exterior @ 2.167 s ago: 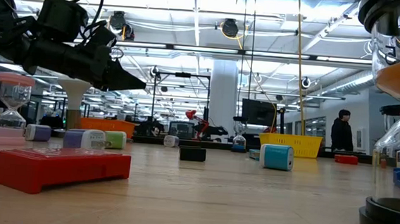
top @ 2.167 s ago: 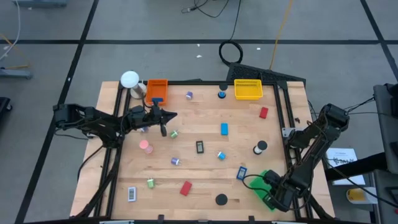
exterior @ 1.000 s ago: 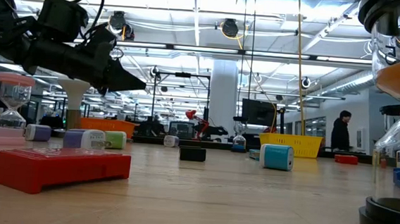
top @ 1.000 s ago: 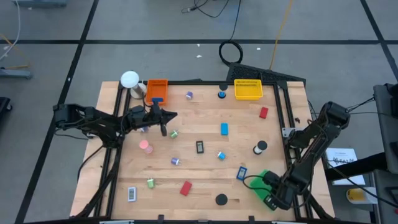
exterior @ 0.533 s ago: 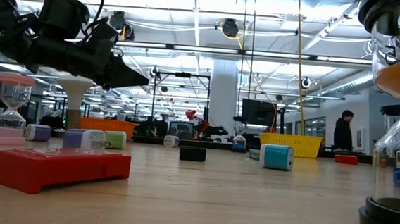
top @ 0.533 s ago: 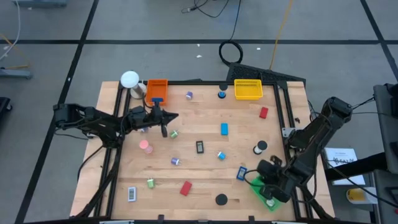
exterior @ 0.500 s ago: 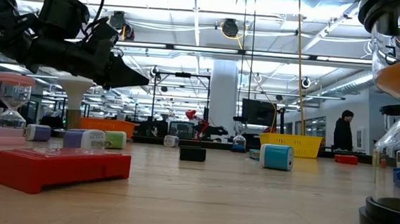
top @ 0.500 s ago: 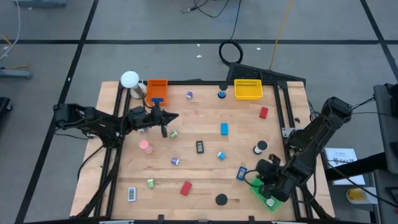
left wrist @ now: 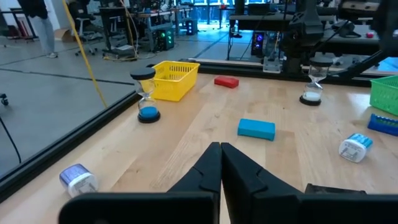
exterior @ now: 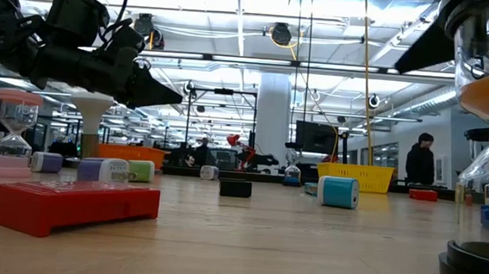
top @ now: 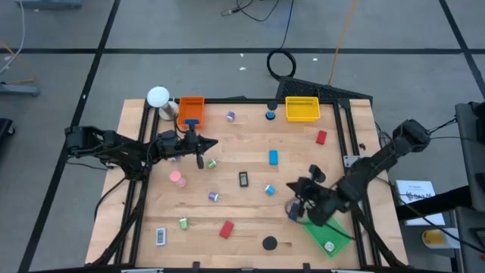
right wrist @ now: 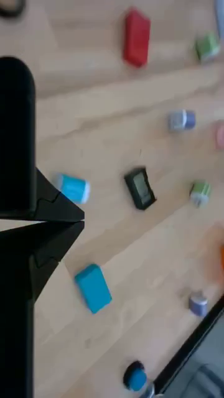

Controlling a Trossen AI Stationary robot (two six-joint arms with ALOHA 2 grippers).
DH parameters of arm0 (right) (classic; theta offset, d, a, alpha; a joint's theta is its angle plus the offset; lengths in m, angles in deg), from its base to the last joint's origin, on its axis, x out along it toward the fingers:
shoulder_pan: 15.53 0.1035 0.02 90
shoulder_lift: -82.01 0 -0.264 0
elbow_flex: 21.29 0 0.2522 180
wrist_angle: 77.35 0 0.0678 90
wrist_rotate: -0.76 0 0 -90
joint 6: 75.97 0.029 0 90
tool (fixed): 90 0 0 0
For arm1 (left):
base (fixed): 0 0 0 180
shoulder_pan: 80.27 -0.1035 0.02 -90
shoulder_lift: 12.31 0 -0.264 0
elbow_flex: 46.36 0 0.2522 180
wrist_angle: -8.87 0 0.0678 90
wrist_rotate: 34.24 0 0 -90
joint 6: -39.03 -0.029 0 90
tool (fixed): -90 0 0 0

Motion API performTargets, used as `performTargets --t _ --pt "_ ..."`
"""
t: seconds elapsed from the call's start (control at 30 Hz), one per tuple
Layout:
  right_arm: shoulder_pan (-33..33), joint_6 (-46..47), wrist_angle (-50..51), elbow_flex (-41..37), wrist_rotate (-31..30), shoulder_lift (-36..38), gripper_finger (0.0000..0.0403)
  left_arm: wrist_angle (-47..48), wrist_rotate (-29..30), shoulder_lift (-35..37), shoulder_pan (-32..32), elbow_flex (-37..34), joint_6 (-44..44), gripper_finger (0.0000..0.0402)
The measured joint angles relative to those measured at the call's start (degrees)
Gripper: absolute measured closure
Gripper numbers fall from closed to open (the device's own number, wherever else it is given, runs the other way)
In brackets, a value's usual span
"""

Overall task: Pick & Place Office items
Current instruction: Put the blue hourglass into the yellow bin

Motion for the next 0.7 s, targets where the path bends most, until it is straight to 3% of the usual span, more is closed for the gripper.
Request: performTargets --t 0.1,0.33,0.57,0.7 --pt "-6.0 -1.5 -0.8 -0.1 6.7 0.0 0.0401 0.1 0.0 0.0 0.0 0.0 0.0 0.0397" --pt "-19.9 -11.8 -3.6 -0.1 12.3 0.0 0.0388 0.2 0.0 0.0 0.0 0.0 -0.9 0.0383" --pt "-34.2 -19.9 -12.2 -0.1 28.5 0.0 0.0372 0.1 0.0 0.0 0.0 0.0 -1.5 0.0399" --pt "-40.4 -22.9 -14.4 -0.1 32.1 0.0 0.0359 0.0 0.0 0.0 0.0 0.0 -1.2 0.0386"
